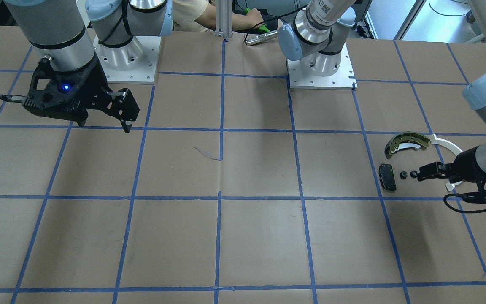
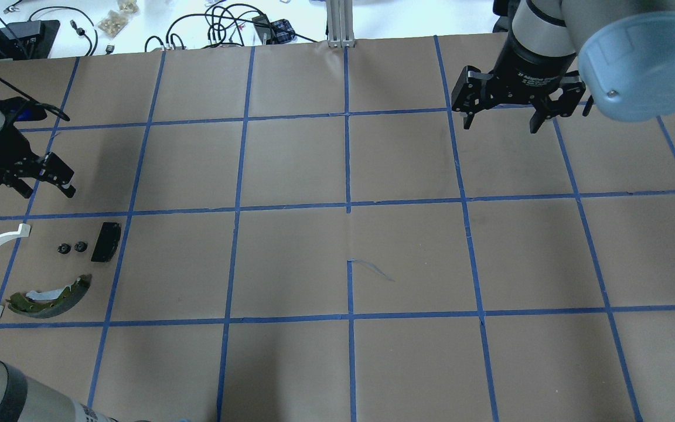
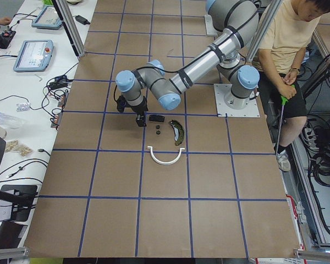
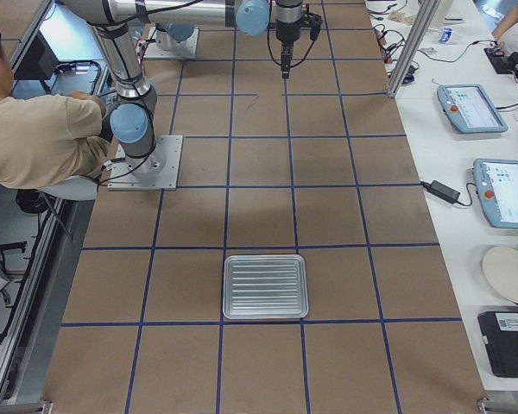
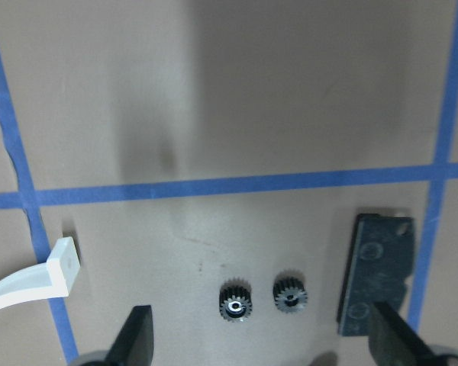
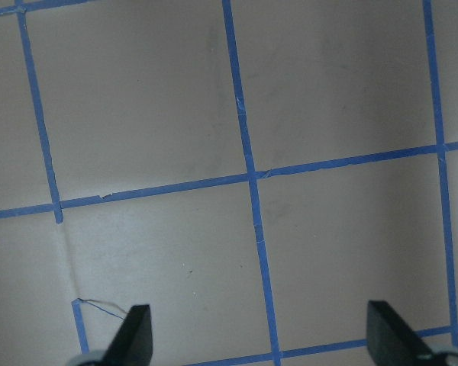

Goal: Place bearing gear from tray to pile

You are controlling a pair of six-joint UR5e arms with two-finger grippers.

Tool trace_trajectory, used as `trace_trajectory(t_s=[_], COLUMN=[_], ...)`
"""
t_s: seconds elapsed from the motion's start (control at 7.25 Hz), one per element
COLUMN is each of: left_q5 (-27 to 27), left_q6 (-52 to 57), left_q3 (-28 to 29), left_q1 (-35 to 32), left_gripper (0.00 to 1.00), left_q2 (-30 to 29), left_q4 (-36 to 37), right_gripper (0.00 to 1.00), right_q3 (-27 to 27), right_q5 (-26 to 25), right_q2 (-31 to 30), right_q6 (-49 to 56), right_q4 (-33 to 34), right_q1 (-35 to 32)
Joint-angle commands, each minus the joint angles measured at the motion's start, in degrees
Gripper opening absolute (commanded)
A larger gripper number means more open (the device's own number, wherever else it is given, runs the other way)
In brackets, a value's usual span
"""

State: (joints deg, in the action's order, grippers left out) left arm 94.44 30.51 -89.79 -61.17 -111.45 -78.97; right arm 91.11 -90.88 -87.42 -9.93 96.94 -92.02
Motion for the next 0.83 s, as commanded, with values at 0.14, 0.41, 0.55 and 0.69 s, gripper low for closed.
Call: trace_trajectory(t_s=[0.14, 0.41, 0.55, 0.69], left_q5=[-0.6, -6.4, -6.4, -6.5], left_q6=[-13.9, -21.3, -29.1, -34.8], left_q3=[9.8, 9.0, 8.4, 8.1], left_q1=[-15.8, -22.8, -24.5, -25.9], left_gripper=[1.0, 1.0, 1.0, 1.0], left_q2=[7.4, 13.2, 14.9, 14.7], left_q4=[-11.5, -12.1, -12.0, -12.3], right_gripper=[1.0, 1.0, 1.0, 1.0], right_q3=[0.0, 0.0, 0.0, 0.0], right_q5=[0.0, 0.0, 0.0, 0.0], right_q2=[0.0, 0.0, 0.1, 0.0], right_q6=[-0.1, 0.0, 0.0, 0.0], right_q4=[0.0, 0.0, 0.0, 0.0], right_q1=[0.0, 0.0, 0.0, 0.0])
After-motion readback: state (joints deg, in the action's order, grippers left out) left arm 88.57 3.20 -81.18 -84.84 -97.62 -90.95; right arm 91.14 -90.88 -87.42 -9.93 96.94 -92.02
